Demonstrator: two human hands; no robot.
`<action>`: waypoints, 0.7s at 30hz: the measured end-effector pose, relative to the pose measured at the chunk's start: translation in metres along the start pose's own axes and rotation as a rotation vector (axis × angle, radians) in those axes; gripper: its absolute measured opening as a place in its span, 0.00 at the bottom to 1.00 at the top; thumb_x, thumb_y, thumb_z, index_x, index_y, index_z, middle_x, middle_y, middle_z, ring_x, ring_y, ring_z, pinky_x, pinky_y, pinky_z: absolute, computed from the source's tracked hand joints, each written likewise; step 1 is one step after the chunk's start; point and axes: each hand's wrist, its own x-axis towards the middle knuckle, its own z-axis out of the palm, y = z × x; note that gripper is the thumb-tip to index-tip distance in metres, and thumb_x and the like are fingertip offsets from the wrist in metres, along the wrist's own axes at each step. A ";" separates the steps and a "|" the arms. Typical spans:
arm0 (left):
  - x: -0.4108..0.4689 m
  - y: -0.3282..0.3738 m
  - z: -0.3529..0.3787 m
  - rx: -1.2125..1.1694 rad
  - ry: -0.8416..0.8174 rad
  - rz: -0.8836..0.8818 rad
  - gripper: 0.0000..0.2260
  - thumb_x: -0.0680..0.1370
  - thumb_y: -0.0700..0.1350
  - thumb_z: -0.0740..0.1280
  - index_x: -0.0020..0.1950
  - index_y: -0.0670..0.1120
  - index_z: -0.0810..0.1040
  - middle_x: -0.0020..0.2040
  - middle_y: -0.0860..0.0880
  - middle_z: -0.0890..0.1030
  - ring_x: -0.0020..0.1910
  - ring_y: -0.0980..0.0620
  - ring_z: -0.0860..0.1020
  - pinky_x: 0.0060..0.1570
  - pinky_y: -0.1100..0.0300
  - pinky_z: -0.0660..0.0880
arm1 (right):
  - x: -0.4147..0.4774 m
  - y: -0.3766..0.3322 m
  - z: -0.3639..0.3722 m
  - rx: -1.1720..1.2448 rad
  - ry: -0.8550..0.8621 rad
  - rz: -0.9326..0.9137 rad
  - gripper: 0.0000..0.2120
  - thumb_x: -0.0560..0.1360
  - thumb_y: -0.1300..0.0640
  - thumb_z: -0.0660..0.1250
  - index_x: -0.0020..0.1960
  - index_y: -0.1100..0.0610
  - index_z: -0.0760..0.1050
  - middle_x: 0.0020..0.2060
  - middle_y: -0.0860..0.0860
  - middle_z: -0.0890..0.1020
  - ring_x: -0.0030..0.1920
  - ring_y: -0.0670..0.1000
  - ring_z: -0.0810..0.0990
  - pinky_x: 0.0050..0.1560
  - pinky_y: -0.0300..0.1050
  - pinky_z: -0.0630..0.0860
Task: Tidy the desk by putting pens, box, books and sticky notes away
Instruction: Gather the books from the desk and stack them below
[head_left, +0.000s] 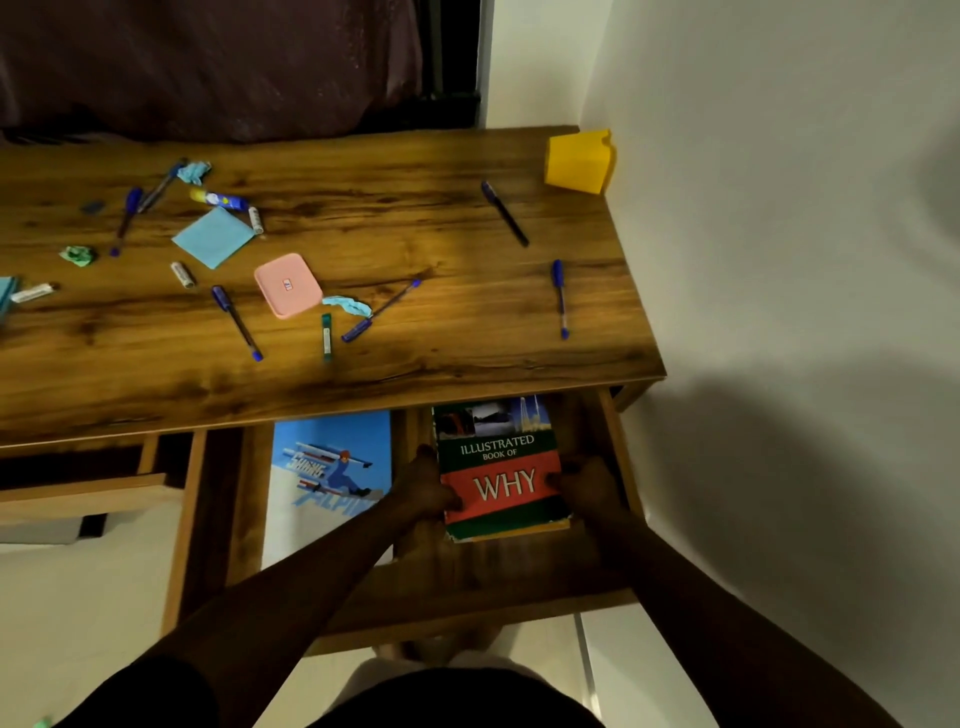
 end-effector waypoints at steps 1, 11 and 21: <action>-0.002 0.003 -0.001 0.023 0.002 0.010 0.43 0.65 0.38 0.81 0.74 0.42 0.61 0.66 0.43 0.75 0.64 0.41 0.77 0.58 0.46 0.80 | -0.001 0.000 0.001 -0.019 0.006 -0.004 0.12 0.77 0.67 0.69 0.60 0.63 0.80 0.55 0.62 0.84 0.50 0.58 0.85 0.47 0.52 0.84; 0.001 0.003 -0.003 0.300 0.009 0.138 0.39 0.68 0.45 0.81 0.74 0.41 0.65 0.69 0.42 0.75 0.65 0.42 0.77 0.58 0.54 0.77 | -0.005 -0.007 0.003 -0.108 -0.005 -0.026 0.11 0.78 0.68 0.67 0.60 0.64 0.78 0.56 0.62 0.83 0.55 0.60 0.84 0.39 0.40 0.79; -0.056 -0.036 -0.030 0.357 0.074 0.366 0.24 0.78 0.57 0.70 0.70 0.50 0.71 0.54 0.50 0.83 0.49 0.51 0.83 0.44 0.59 0.77 | -0.054 0.002 0.002 -0.247 -0.110 -0.358 0.20 0.79 0.56 0.70 0.70 0.52 0.73 0.65 0.50 0.80 0.63 0.50 0.80 0.63 0.50 0.80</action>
